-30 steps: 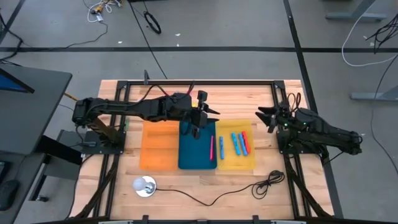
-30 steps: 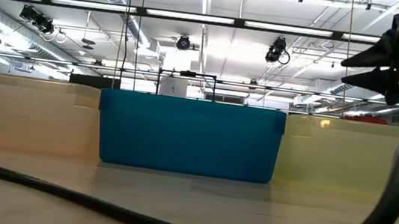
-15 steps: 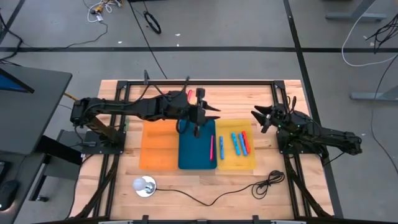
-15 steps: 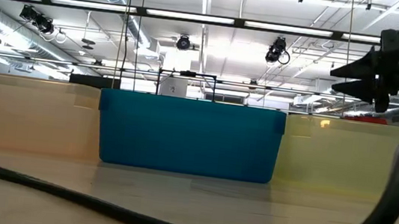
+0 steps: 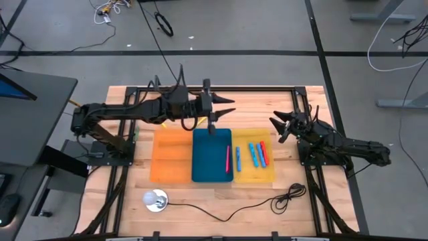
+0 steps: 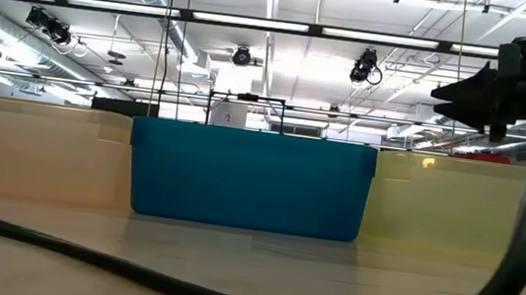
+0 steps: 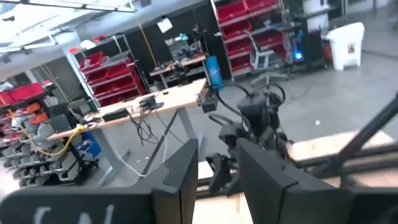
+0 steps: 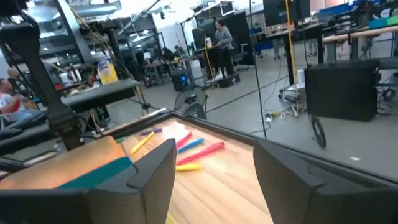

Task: Pick & Place Markers
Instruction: Put the pink pen into the blue bin

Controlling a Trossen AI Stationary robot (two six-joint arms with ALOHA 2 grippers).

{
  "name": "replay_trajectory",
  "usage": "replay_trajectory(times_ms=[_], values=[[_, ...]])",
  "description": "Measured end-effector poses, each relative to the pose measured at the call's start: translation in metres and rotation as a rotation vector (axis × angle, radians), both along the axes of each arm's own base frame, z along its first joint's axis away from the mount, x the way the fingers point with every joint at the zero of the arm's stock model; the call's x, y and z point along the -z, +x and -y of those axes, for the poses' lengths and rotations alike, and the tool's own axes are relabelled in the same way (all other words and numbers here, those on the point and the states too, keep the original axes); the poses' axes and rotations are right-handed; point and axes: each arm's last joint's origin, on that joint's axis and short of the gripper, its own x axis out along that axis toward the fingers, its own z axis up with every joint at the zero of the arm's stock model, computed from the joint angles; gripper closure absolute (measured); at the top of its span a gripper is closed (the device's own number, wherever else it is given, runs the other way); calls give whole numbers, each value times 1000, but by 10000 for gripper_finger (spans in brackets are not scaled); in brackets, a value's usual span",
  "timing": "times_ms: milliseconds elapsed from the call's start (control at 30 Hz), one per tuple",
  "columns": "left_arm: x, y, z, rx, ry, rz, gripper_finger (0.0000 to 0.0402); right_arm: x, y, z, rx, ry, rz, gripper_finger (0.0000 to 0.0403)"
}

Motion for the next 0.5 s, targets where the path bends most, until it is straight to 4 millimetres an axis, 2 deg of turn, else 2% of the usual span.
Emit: replay_trajectory(times_ms=[133,367,500], values=[[-4,-4,-4,-60,-88,26,284,2,2,0,-6,54,8,188],[-10,-13,-7,-200,-273,86,282,2,2,0,-9,53,8,188],[-9,-14,-7,-209,-348,90,257,2,2,0,-9,53,8,188]])
